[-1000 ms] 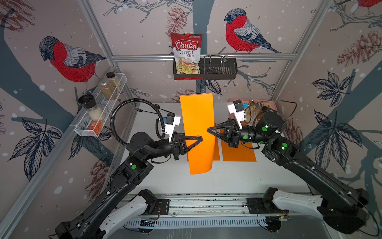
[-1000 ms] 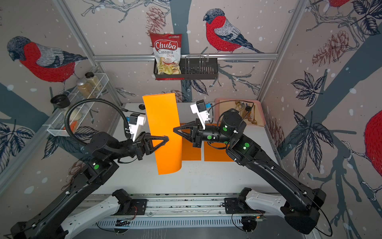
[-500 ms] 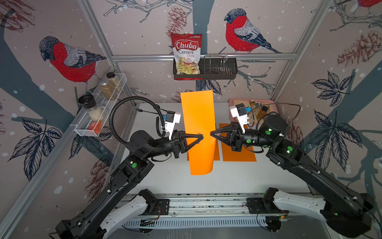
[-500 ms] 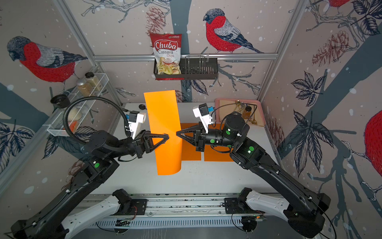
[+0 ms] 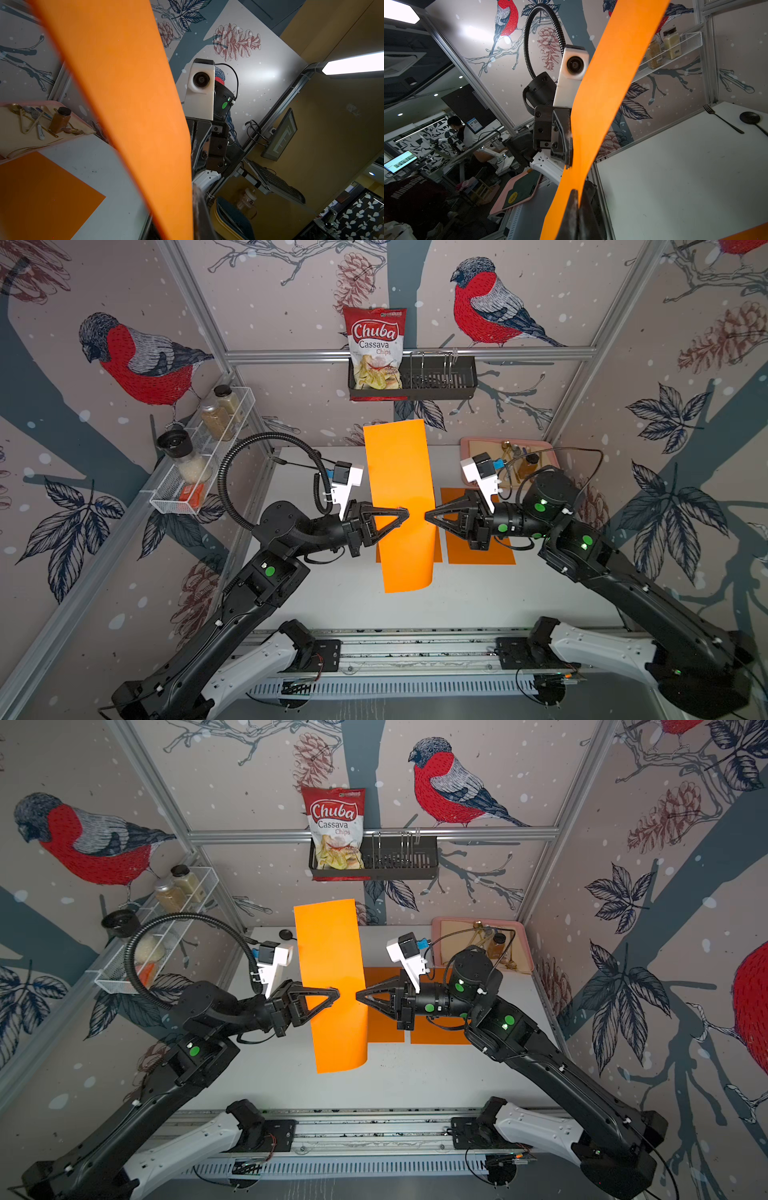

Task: Fold the rectangular paper in half along the long edge
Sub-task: Fold the paper.

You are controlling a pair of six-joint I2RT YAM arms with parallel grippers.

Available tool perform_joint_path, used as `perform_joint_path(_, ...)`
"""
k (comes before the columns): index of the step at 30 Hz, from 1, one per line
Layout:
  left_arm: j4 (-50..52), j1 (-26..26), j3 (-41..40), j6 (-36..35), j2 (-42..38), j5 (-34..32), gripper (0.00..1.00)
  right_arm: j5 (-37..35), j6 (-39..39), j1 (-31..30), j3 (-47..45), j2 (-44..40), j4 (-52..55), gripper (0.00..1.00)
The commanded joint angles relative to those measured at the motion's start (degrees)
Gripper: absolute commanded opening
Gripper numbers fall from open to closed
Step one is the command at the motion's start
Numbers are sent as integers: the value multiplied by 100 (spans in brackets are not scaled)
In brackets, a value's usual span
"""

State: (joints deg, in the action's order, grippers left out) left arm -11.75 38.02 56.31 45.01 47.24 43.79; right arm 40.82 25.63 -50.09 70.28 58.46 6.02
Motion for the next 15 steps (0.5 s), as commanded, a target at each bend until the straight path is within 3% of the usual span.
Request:
perform_joint_path(1, -262, -5, 55, -37, -10, 7, 0, 137, -91, 3, 62, -19, 90, 4)
perform_joint_path(3, -224, -5, 53, -57, -21, -2, 0, 165, -108, 8, 90, -2, 170, 14)
perform_joint_path(7, -201, -5, 55, -66, -5, -11, 0, 307, -179, 8, 100, -15, 263, 0)
perform_joint_path(9, -197, -5, 55, -79, -6, -19, 0, 383, -179, 6, 74, -43, 278, 0)
perform_joint_path(12, -214, -10, 207, -67, -8, -28, 0, 408, -238, 8, 124, -43, 410, 17)
perform_joint_path(15, -213, -5, 235, -70, -1, -28, 0, 460, -323, 8, 132, -68, 501, 1)
